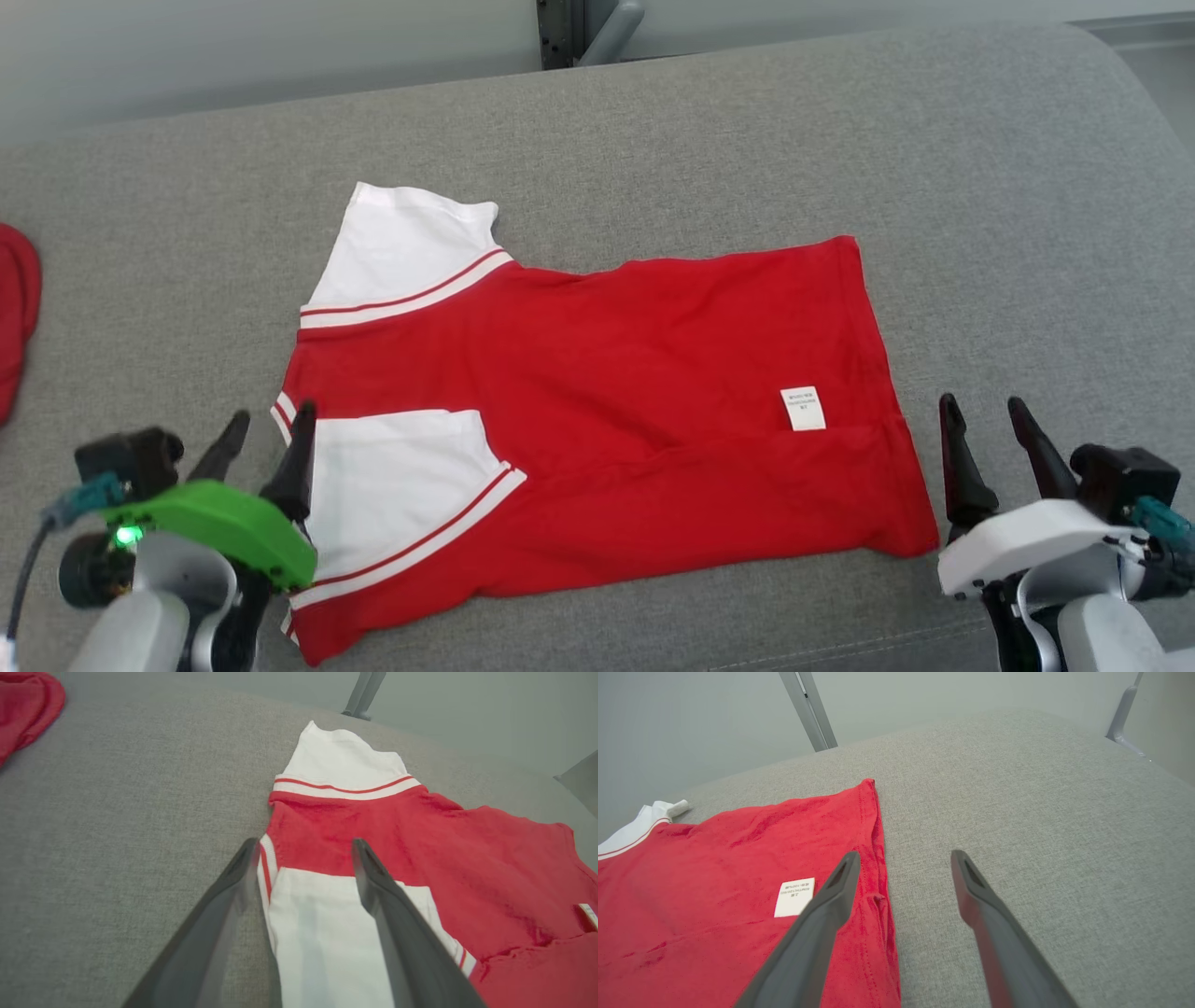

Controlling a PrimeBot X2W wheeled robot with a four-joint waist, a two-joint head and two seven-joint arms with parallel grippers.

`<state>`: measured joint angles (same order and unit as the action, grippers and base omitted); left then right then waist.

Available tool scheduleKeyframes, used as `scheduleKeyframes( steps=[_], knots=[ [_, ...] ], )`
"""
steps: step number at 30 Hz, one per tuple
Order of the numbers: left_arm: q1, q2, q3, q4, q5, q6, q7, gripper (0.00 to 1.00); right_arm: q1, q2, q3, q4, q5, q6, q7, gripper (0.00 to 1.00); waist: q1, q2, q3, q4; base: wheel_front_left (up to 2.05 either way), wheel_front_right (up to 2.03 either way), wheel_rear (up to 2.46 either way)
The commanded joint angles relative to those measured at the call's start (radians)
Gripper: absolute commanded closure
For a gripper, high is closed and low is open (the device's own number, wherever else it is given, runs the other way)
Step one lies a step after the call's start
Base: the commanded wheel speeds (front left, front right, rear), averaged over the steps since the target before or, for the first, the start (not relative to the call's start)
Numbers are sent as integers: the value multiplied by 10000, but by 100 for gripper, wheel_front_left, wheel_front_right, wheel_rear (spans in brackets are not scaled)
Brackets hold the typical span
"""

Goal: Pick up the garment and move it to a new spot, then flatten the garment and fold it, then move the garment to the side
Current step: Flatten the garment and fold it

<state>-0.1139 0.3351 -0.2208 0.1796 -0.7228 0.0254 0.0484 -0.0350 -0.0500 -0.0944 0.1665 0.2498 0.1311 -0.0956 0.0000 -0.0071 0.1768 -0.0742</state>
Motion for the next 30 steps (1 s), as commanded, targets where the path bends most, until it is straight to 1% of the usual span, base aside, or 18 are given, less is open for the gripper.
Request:
scheduleKeyframes(
  steps=[1, 6, 7, 9, 12, 13, 19, 25, 30],
  knots=[
    [-737, 219, -113, 143, 257, -88, 310, 0, -332, -12, 64, -139, -176, -7, -47, 0, 0, 71, 261, -21, 0, 0, 0],
    [-2936, 422, -482, 1068, 616, -247, 1133, 0, -1111, -12, 502, -289, -476, -7, -25, 0, 0, 71, 956, -175, 0, 0, 0],
    [-3820, 339, -589, 1572, 719, -298, 1385, 0, -1357, -14, 649, -362, -457, -7, -74, 0, 0, 71, 1332, -223, 0, 0, 0],
    [-4686, 257, -697, 2171, 826, -314, 1630, 0, -1602, -14, 746, -379, -404, -7, -128, 0, 0, 71, 1700, -245, 0, 0, 0],
    [-5821, 191, -804, 3029, 1049, -206, 1663, 0, -1929, -10, 909, -453, -372, -7, -211, 0, 0, 71, 2244, -344, 0, 0, 0],
    [-5821, 191, -804, 3029, 1049, -206, 1663, 0, -1929, -10, 909, -453, -372, -7, -211, 0, 0, 71, 2244, -344, 0, 0, 0],
    [-7519, -28, -1038, 4513, 1451, -275, 1443, 0, -2371, -12, 1072, -698, -504, -7, -266, 0, 0, 71, 3117, -475, 0, 0, 0],
    [-8544, -253, -1246, 5819, 1617, -401, 1208, 0, -2645, -10, 1168, -908, -549, -7, -263, 0, 0, 71, 3591, -532, 0, 0, 0],
    [-9054, -168, -1421, 6700, 1844, -506, 983, 0, -2729, -12, 1279, -1139, -607, -7, -238, 0, 0, 71, 3720, -573, 0, 0, 0]
  ],
)
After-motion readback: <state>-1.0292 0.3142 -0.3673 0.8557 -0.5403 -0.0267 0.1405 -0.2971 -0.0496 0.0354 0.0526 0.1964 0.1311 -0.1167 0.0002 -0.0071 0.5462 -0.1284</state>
